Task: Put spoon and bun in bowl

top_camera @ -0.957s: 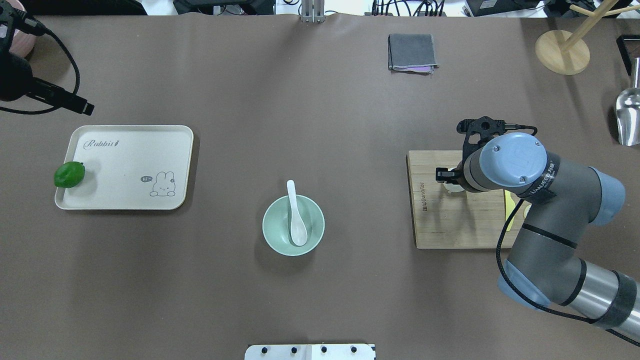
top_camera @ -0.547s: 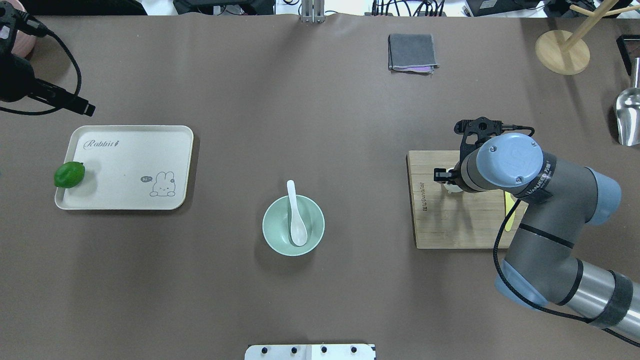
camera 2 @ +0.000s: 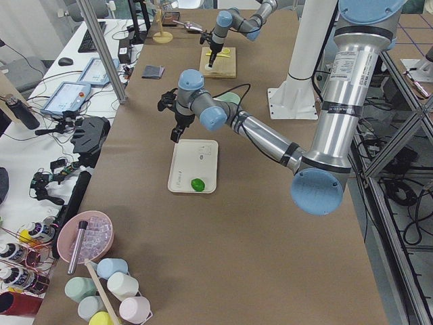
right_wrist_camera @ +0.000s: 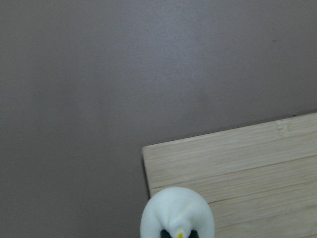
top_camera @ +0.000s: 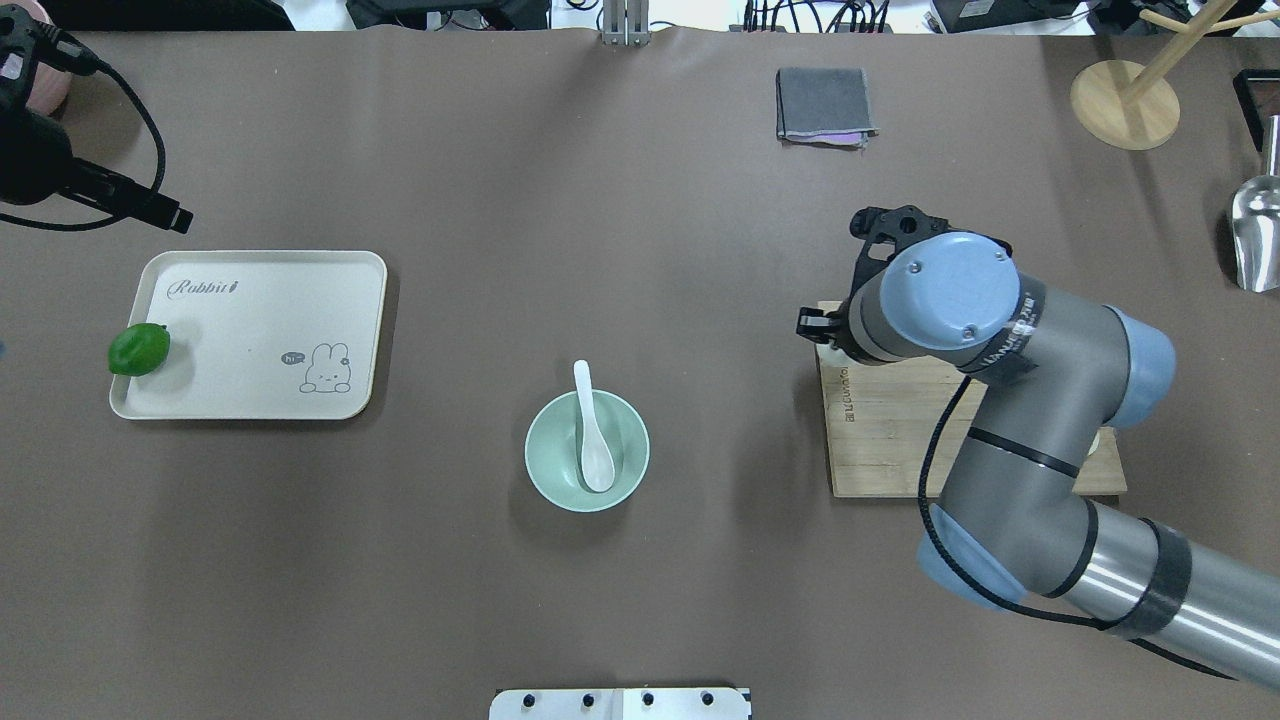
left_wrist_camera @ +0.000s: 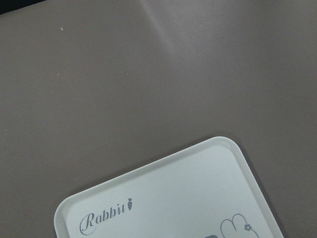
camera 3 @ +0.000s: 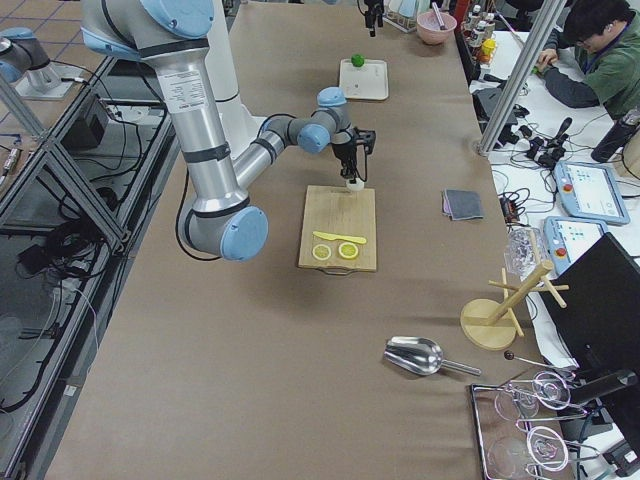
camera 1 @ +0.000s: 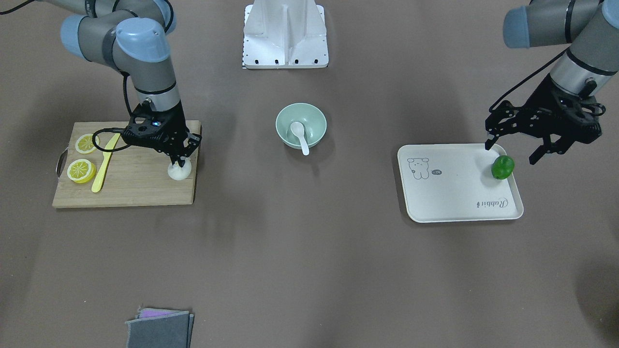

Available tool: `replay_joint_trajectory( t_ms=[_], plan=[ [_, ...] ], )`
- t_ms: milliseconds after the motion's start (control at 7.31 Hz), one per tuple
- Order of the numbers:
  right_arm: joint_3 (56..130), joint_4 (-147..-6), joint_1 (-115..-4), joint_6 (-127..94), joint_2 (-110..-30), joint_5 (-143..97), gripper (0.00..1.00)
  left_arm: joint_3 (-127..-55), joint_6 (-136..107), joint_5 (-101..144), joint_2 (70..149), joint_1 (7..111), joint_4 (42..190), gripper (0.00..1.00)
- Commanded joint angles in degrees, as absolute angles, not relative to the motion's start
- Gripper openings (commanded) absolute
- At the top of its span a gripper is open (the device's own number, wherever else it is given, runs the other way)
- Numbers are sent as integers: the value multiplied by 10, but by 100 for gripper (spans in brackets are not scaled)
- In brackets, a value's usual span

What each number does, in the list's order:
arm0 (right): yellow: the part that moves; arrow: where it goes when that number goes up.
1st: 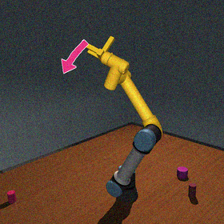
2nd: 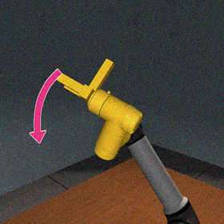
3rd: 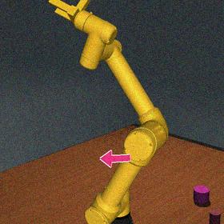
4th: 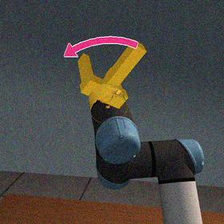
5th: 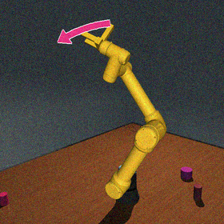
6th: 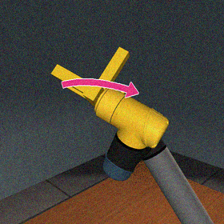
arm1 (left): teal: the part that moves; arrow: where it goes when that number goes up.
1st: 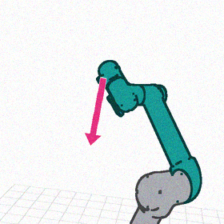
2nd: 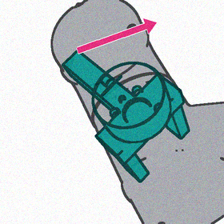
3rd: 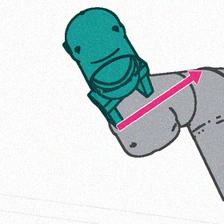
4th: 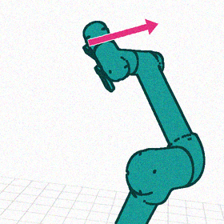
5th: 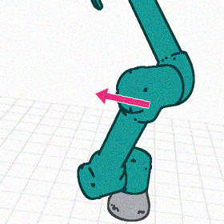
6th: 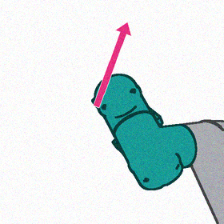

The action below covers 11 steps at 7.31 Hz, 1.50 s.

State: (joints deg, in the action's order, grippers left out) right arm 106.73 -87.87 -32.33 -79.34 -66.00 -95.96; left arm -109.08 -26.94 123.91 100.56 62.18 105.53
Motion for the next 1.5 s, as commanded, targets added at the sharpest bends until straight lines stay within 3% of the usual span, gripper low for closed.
replay_joint_trajectory(
  t_ms=[0, 821, 957, 1231, 1368],
  plan=[
    [1069, -969, -270, -871, -539, -956, 0, -1089, -271, 1238, 1008, 621, 1056, 99],
    [1035, -976, -175, -871, -440, -924, 0, -1075, -272, 1240, 1010, 620, 1056, 99],
    [1031, -975, -171, -871, -435, -923, 6, -1064, -271, 1240, 1012, 618, 1056, 99],
    [1030, -958, -169, -870, -429, -923, 55, -1062, -271, 1240, 1012, 617, 1056, 99],
    [1030, -946, -170, -871, -432, -922, 99, -1063, -272, 1240, 1012, 617, 1056, 99]
  ],
)
